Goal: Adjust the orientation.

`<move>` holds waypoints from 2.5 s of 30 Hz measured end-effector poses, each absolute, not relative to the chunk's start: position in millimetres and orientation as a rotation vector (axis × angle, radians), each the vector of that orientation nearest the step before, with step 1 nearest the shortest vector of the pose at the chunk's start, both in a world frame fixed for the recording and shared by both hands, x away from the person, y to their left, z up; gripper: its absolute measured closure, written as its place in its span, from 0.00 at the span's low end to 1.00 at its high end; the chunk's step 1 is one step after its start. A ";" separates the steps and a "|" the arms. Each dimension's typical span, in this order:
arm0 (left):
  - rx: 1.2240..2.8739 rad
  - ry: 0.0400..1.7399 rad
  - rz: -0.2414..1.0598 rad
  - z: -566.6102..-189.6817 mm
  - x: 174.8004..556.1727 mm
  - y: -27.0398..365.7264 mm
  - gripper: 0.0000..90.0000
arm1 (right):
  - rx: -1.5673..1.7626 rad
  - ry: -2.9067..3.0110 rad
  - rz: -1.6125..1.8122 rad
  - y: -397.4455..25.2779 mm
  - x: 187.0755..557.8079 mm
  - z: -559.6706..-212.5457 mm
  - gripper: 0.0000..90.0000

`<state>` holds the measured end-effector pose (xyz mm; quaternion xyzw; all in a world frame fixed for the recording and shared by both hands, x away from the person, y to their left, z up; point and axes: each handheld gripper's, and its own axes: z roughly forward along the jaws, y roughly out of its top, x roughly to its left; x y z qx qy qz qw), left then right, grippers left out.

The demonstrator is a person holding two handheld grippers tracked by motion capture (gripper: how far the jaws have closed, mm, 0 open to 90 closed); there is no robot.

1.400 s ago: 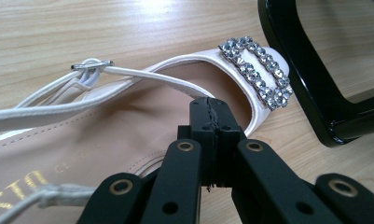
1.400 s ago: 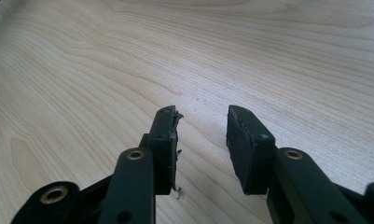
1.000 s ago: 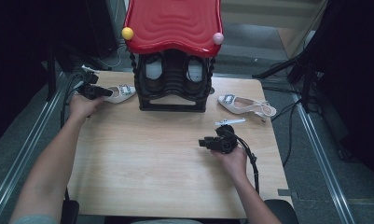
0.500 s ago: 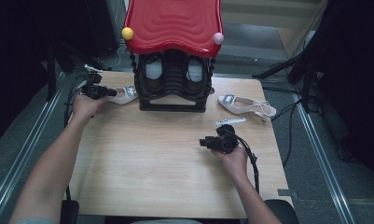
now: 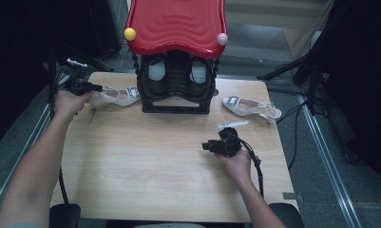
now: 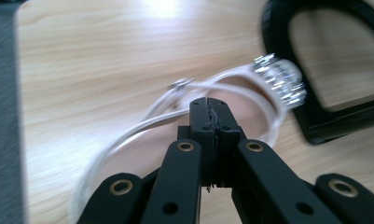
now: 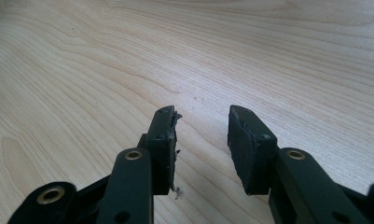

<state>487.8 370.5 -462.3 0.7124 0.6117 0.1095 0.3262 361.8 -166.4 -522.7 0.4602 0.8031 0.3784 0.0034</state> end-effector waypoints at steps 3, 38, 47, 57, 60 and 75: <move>1.897 1.624 0.279 -472.7 488.2 372.5 1.00 | 1.449 2.523 1.185 -166.5 362.3 -523.3 0.70; 1.879 1.568 0.022 -484.9 470.9 314.9 1.00 | 1.449 2.519 1.180 -164.9 363.0 -523.7 0.68; 1.840 1.576 0.017 -486.5 469.8 309.8 1.00 | 1.441 2.522 1.181 -164.5 363.0 -523.7 0.68; 1.911 1.598 0.046 -464.2 464.4 325.5 0.87 | 1.444 2.516 1.178 -165.6 363.0 -522.8 0.68; 1.895 1.577 0.055 -453.6 460.5 330.5 0.82 | 1.445 2.516 1.178 -166.4 363.0 -522.4 0.68; 1.891 1.650 0.172 -458.4 464.1 369.5 1.00 | 1.442 2.520 1.175 -165.8 362.8 -522.8 0.69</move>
